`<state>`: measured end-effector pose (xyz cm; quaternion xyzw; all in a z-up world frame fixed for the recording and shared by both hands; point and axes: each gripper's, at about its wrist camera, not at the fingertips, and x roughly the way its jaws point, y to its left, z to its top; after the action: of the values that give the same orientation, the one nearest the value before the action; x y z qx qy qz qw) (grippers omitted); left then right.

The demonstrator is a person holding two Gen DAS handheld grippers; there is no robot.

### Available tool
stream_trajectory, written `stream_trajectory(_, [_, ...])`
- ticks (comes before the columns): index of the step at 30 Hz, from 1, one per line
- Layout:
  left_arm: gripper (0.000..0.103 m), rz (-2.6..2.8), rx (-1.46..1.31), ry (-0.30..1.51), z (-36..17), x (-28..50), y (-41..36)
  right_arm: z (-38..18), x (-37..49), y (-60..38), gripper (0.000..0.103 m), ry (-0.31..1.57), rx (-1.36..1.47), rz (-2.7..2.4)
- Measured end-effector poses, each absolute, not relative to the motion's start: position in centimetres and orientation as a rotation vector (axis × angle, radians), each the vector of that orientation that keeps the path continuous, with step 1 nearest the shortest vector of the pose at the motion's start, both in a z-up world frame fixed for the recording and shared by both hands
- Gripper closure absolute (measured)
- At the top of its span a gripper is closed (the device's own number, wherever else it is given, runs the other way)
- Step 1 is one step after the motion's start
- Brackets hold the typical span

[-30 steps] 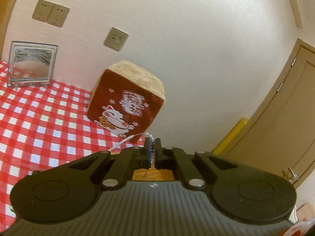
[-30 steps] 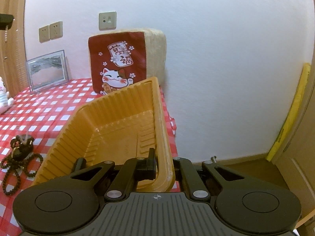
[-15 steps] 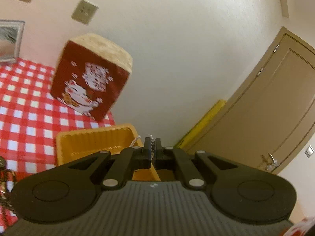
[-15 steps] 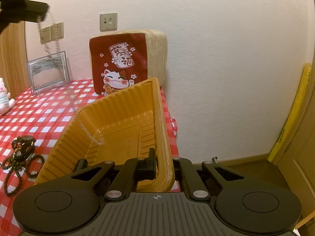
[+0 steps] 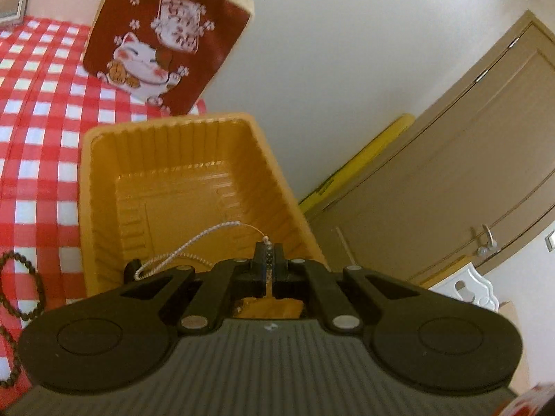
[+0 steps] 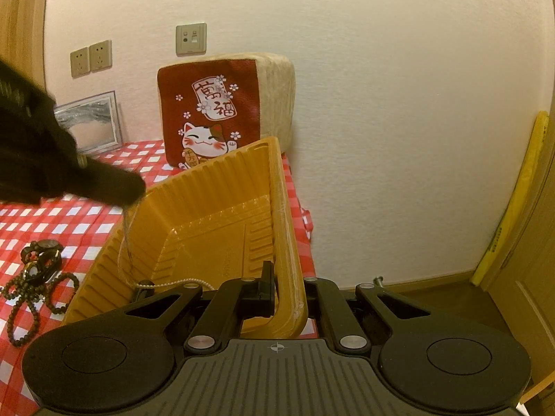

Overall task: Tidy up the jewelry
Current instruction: 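Lift the pearl necklace with the left tool and release it into the tray, then grasp a black watch strap from the pile with the left tool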

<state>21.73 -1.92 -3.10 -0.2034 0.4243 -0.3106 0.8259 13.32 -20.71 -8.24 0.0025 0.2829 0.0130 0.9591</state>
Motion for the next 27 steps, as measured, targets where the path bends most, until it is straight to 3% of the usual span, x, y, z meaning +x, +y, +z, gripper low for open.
stream_trajectory(9, [0.101, -0.64, -0.418, 0.933, -4.8, 21.9, -2.4, -8.2, 13.3, -20.7, 0.099, 0.574, 0.006, 0.026])
stream_trajectory(12, [0.095, -0.619, -0.405, 0.943, -5.2, 21.6, -2.5, -8.2, 13.3, -20.7, 0.099, 0.575, 0.005, 0.026])
stream_trajectory(14, [0.083, -0.607, -0.397, 0.948, -5.3, 21.3, -2.4, -8.2, 13.3, -20.7, 0.098, 0.575, 0.005, 0.026])
stream_trajectory(19, [0.077, -0.574, -0.378, 0.935, -5.3, 19.9, -1.5, -8.3, 13.2, -20.6, 0.098, 0.576, 0.004, 0.027])
stream_trajectory(27, [0.075, -0.406, -0.266, 0.889, -5.3, 16.1, 3.0, -8.5, 13.2, -20.7, 0.099, 0.585, 0.002, 0.028])
